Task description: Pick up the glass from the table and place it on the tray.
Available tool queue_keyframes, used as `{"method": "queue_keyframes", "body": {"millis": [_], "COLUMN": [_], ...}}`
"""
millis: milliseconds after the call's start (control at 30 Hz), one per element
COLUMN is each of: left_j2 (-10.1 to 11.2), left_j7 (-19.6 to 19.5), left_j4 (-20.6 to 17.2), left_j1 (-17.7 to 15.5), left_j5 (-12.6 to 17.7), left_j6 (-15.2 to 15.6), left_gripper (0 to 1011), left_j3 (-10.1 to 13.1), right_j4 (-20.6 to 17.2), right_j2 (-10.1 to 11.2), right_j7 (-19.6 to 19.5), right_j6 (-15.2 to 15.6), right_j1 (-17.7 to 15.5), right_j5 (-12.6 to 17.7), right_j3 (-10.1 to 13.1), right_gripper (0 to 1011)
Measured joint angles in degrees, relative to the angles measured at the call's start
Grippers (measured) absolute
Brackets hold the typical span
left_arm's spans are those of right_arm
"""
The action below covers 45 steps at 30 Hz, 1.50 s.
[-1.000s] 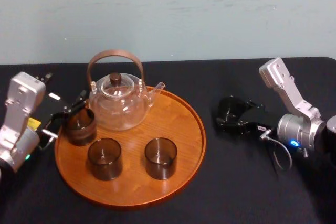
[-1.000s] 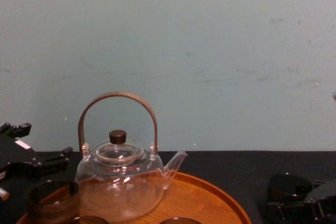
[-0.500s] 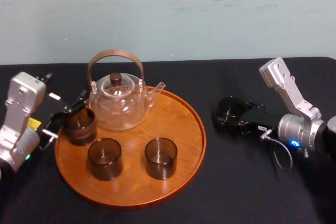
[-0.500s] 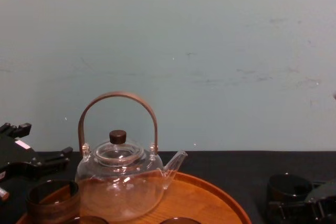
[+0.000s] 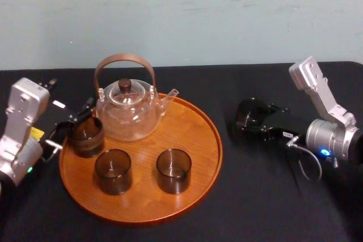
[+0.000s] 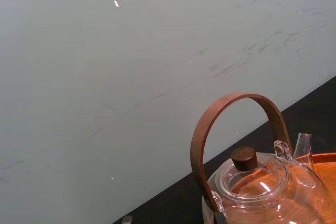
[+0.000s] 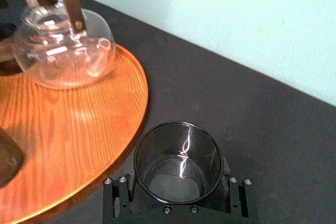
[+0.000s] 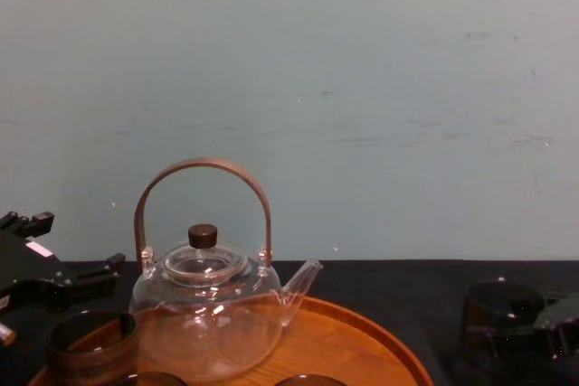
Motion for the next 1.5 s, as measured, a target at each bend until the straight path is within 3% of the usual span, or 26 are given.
{"method": "queue_keyframes", "body": {"millis": [433, 733, 1067, 1500], "left_j2": [0.0, 0.0, 0.0, 0.0], "left_j7": [0.0, 0.0, 0.0, 0.0], "left_j4": [0.0, 0.0, 0.0, 0.0], "left_j1": [0.0, 0.0, 0.0, 0.0], "left_j5": [0.0, 0.0, 0.0, 0.0], "left_j6": [0.0, 0.0, 0.0, 0.0], "left_gripper": [1001, 1001, 1002, 1001], "left_j3": [0.0, 0.0, 0.0, 0.0], "right_j4": [-7.8, -10.3, -8.1, -1.3], "right_j2": [3.6, 4.6, 2.5, -2.1], "right_j7": [1.4, 3.9, 6.9, 8.9], "right_j6": [0.9, -0.7, -3.1, -5.1], "right_j1": [-1.2, 0.2, 3.7, 8.3], "right_j5": [1.8, 1.8, 1.0, -0.2], "right_j3": [0.5, -1.8, -6.3, -11.1], "right_gripper": [904, 904, 904, 904]}}
